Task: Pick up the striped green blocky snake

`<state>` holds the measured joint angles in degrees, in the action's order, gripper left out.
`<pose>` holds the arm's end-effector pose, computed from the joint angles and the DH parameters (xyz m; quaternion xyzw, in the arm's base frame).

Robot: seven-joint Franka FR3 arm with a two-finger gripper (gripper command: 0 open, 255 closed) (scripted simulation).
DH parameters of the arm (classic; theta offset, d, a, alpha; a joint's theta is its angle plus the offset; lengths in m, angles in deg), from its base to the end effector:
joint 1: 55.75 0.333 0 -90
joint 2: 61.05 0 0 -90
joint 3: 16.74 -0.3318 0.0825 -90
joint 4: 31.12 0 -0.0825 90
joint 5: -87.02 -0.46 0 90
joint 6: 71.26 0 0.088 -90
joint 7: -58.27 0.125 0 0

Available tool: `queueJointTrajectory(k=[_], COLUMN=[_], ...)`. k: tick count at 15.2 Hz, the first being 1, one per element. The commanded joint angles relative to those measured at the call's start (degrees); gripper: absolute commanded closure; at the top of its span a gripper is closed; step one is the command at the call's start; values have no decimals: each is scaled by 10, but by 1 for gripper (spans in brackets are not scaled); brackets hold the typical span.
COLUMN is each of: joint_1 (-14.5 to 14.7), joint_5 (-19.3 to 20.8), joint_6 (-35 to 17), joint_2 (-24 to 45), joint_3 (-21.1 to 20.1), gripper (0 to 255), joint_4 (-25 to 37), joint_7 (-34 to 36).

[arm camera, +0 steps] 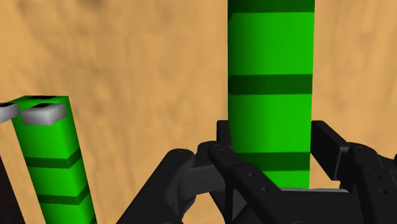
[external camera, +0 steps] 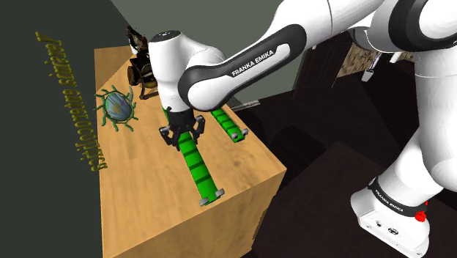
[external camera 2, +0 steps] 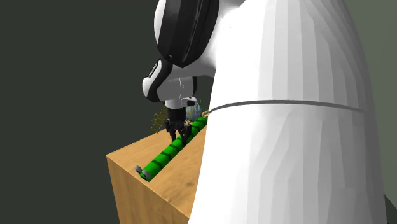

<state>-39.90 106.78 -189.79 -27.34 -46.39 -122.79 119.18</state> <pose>0.5733 0.4916 0.2759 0.9964 -0.0826 -0.0017 0.0188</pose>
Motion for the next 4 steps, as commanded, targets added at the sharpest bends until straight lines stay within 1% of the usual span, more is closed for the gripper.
queueJointTrajectory(k=[1, 4], joint_1=[-1, -2], joint_5=[-4, -6], joint_6=[13, 19], joint_2=[-6, -10], joint_3=[-3, -4], gripper=[255, 255], joint_4=[7, 11], joint_7=[-3, -5])
